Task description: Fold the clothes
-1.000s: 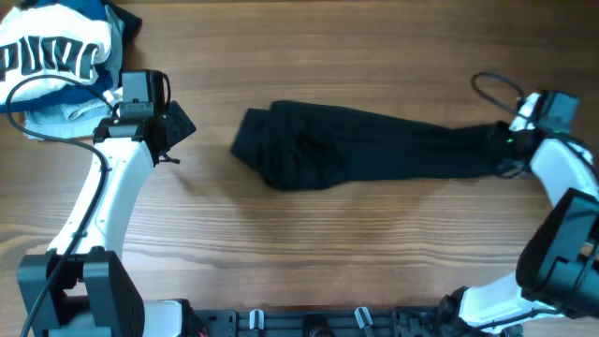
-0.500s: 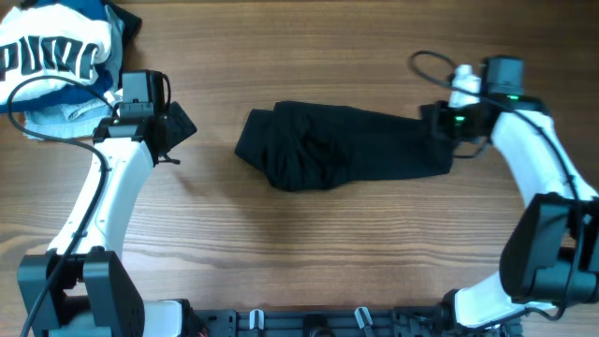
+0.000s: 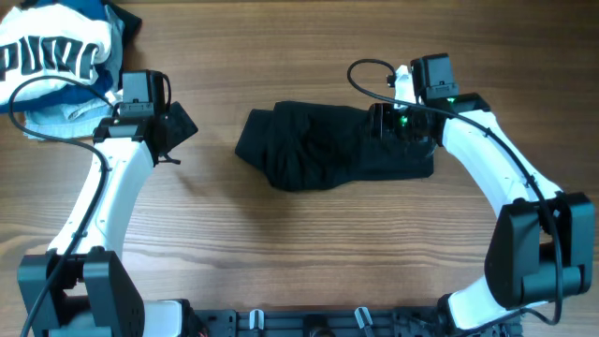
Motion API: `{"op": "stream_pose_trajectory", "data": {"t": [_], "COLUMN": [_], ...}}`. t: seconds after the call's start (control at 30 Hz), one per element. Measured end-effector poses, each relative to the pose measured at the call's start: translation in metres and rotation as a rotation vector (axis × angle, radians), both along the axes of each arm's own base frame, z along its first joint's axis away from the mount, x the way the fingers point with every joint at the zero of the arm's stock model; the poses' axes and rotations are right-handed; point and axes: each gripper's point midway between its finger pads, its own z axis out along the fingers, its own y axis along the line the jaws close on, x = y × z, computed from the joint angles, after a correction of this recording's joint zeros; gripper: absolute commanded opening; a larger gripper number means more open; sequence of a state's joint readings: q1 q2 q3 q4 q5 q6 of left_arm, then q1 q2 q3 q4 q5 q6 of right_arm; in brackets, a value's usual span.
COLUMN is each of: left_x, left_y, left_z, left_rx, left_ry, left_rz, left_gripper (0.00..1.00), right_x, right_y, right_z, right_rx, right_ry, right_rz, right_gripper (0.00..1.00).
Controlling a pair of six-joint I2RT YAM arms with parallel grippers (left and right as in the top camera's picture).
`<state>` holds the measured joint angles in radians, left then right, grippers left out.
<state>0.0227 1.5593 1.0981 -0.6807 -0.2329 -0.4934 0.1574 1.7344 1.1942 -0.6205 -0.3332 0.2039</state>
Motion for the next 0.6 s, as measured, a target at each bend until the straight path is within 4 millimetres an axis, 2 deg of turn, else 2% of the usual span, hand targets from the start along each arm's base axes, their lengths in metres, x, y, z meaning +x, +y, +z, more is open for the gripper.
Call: {"op": "stream_pose_trajectory", "data": {"t": [0.07,0.1,0.17,0.27,0.3,0.37,0.43,0.5,0.6], "left_x": [0.001,0.002,0.004,0.015,0.021,0.028,0.031,0.024,0.014], "left_y": [0.0,-0.001,-0.005,-0.02,-0.03,-0.047,-0.071,-0.093,-0.111], "left_z": [0.0,0.001,0.001,0.001,-0.001,-0.01,-0.033,-0.061,-0.088], "left_rx": [-0.001,-0.004,-0.026,-0.084,-0.118,-0.168,-0.249,-0.342,-0.437], "left_ry": [-0.003,-0.007,-0.015,-0.049,-0.059,-0.054,-0.01,0.058,0.116], "left_rz": [0.0,-0.002,-0.015,-0.094,-0.154,-0.252,-0.396,-0.523,-0.63], "left_gripper": [1.0,1.0,1.0,1.0,1.0,1.0,1.0,1.0,1.0], "right_x": [0.0,0.0,0.002,-0.001,-0.003,-0.004,-0.004,-0.004,-0.003], "right_y": [0.004,0.006,0.007,-0.007,-0.015,-0.025,-0.032,-0.035,-0.036], "right_z": [0.009,0.018,0.043,0.061,0.063,0.063,0.06,0.06,0.06], "right_rx": [0.03,0.044,0.058,0.022,-0.004,-0.036,-0.066,-0.079,-0.087], "right_ry": [-0.012,-0.03,-0.087,-0.116,-0.12,-0.117,-0.112,-0.115,-0.116], "right_rz": [0.005,0.009,0.011,-0.021,-0.042,-0.063,-0.076,-0.082,-0.086], "right_gripper": [0.36,0.35,0.47,0.6,0.64,0.66,0.67,0.68,0.68]}}
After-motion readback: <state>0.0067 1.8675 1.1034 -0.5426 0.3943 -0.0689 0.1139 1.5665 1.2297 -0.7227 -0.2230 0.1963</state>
